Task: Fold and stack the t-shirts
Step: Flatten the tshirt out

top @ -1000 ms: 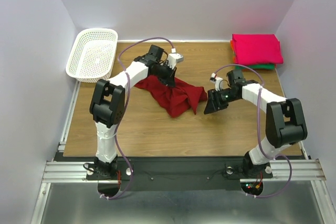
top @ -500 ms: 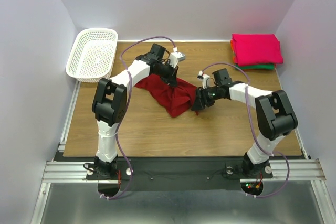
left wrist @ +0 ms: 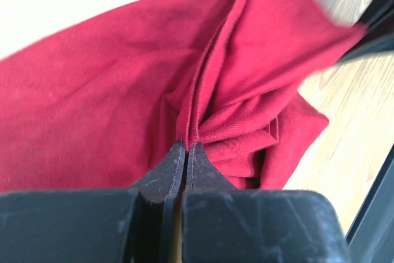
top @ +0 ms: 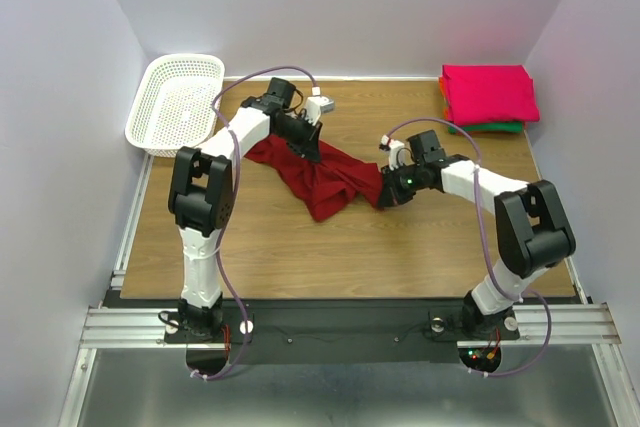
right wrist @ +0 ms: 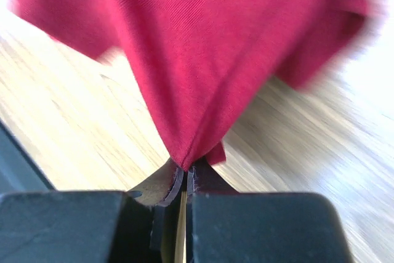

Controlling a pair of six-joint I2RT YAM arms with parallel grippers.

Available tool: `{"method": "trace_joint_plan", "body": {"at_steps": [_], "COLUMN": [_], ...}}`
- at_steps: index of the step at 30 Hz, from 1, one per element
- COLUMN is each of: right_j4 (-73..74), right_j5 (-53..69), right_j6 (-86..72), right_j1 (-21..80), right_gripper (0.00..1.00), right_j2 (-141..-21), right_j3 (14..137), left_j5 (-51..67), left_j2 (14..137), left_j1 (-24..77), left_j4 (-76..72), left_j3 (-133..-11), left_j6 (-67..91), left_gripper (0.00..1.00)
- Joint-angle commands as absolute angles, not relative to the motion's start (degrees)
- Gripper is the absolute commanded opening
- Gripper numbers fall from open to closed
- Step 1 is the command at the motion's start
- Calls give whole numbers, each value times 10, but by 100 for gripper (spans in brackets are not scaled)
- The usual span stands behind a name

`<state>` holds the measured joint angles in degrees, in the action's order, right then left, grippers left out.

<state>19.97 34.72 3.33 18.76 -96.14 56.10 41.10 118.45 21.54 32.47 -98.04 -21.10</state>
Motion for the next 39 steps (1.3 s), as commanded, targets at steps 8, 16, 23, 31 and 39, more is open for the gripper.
{"method": "trace_joint_plan", "body": {"at_steps": [8,16,23,31,39], "right_j4": [309,330,353,453,457], "right_j5": [269,264,236,172,58], "right_j6": [134,153,174,271,330], "right_j1": [134,128,108,-21,-63], "right_gripper": [0,1,1,1,0], "right_j2": [-902,-904,-888,-859,-853], "right_j3": [548,553,575,695,861], "left_j5": [447,479,459,346,256], "left_j2": [1131,1143,1129,1103,989], "left_j1": [176,169,149,62,11], "left_j4": [401,417,400,449,348], "left_j3": [-982,-985,-1035,-1256,-1248], "left_j6": [-306,-325,-300,-285,-277], "left_gripper": [18,23,0,0,0]}}
